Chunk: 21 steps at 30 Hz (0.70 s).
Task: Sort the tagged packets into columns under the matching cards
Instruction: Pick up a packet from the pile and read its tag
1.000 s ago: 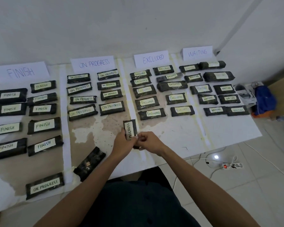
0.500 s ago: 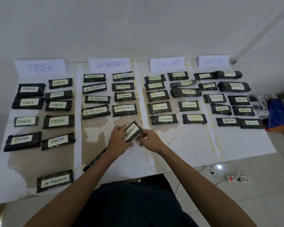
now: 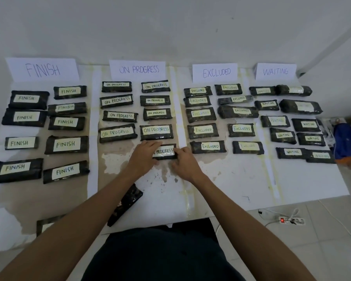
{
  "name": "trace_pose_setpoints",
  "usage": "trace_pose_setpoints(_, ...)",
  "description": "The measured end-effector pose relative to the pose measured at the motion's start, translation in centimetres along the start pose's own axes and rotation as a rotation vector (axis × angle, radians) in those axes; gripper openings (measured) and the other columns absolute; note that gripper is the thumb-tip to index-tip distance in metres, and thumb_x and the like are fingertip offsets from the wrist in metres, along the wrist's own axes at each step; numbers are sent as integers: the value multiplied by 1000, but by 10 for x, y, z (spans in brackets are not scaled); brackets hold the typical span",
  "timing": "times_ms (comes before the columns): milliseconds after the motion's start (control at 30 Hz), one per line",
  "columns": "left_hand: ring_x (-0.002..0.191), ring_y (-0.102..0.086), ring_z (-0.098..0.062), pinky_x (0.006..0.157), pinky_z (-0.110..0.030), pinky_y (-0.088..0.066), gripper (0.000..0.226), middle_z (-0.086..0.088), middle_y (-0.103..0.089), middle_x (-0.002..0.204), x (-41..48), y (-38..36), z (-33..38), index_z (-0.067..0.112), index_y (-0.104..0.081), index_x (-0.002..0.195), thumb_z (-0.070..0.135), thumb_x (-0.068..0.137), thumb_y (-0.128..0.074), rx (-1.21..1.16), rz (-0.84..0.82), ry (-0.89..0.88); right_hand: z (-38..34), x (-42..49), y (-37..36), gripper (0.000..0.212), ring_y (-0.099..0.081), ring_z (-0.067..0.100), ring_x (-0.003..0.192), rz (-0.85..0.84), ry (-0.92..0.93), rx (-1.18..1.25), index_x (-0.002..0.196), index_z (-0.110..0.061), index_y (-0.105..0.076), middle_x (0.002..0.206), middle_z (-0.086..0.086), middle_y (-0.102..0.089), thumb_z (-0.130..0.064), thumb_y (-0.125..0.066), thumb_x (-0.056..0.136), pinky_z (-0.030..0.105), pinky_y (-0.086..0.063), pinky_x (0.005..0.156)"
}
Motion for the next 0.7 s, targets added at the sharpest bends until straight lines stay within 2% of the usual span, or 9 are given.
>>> trace_pose_setpoints(100, 119, -47, -31, 97, -43, -40, 69, -10, -53, 132, -12, 6, -1, 8, -51, 131, 9, 68, -78, -2, 70, -23, -2, -5, 0, 50, -49, 30, 111, 67, 48, -68, 134, -7, -46, 126, 15, -41, -14, -54, 85, 42, -45, 97)
trace_pose_setpoints(167, 113, -50, -31, 92, -42, -42, 56, -10, -56, 125, -28, 13, 0, 9, -57, 125, 10, 71, -75, -4, 134, -23, -9, -11, 1, 48, -48, 31, 111, 92, 85, -113, 132, -7, -47, 126, 15, -41, -14, -55, 85, 42, -47, 94)
trace_pose_setpoints(267, 103, -53, -30, 85, -39, -43, 44, -9, -58, 114, -67, 20, -1, 11, -62, 117, 18, 74, -71, -6, 157, 22, -23, -22, -2, 48, -47, 30, 114, 35, 141, -115, 134, -10, -46, 129, 13, -42, -16, -56, 87, 41, -46, 95)
trace_pose_setpoints(333, 106, -51, -30, 87, -39, -42, 50, -9, -55, 116, -100, 19, -4, 13, -60, 118, 30, 73, -71, 34, 86, 127, -34, -29, -6, 48, -48, 29, 116, -42, 173, -104, 134, -12, -46, 130, 10, -42, -17, -56, 88, 39, -45, 97)
trace_pose_setpoints(433, 114, -43, -35, 93, -43, -38, 73, -13, -45, 127, -144, 10, -12, 17, -52, 125, 47, 62, -71, 164, -95, 288, -49, -37, -13, 48, -50, 25, 115, -137, 184, -105, 136, -14, -46, 133, 7, -40, -18, -55, 89, 35, -44, 97)
trace_pose_setpoints(500, 110, -45, -40, 91, -46, -43, 80, -18, -45, 126, -162, 3, -18, 13, -48, 130, 41, 59, -75, 198, -165, 335, -55, -43, -19, 47, -53, 24, 110, -174, 195, -95, 135, -15, -47, 134, 6, -40, -17, -56, 89, 33, -43, 94)
trace_pose_setpoints(600, 90, -54, -43, 74, -49, -53, 64, -24, -54, 110, -169, 2, -27, -2, -50, 125, 11, 65, -69, 86, -62, 293, -60, -49, -25, 46, -55, 23, 109, -198, 211, -84, 134, -15, -48, 134, 6, -41, -18, -57, 89, 34, -45, 96)
trace_pose_setpoints(633, 91, -55, -41, 76, -47, -53, 58, -23, -55, 109, -167, 8, -27, -3, -49, 126, 6, 71, -64, -4, -4, 303, -61, -51, -26, 45, -54, 23, 110, -199, 219, -80, 133, -16, -49, 134, 7, -42, -18, -57, 89, 35, -45, 97)
trace_pose_setpoints(700, 92, -55, -30, 77, -34, -48, 49, -15, -57, 107, -164, 29, -22, 4, -44, 132, 3, 84, -54, -237, 56, 353, -63, -53, -26, 44, -54, 21, 110, -186, 239, -70, 131, -16, -51, 131, 6, -45, -18, -58, 88, 33, -46, 97)
Point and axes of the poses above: each hand's wrist, its own x-axis towards the middle knuckle, its own y-axis out of the back of the hand, z = x × y, the point moved 1 cm from there along x, towards the middle knuckle
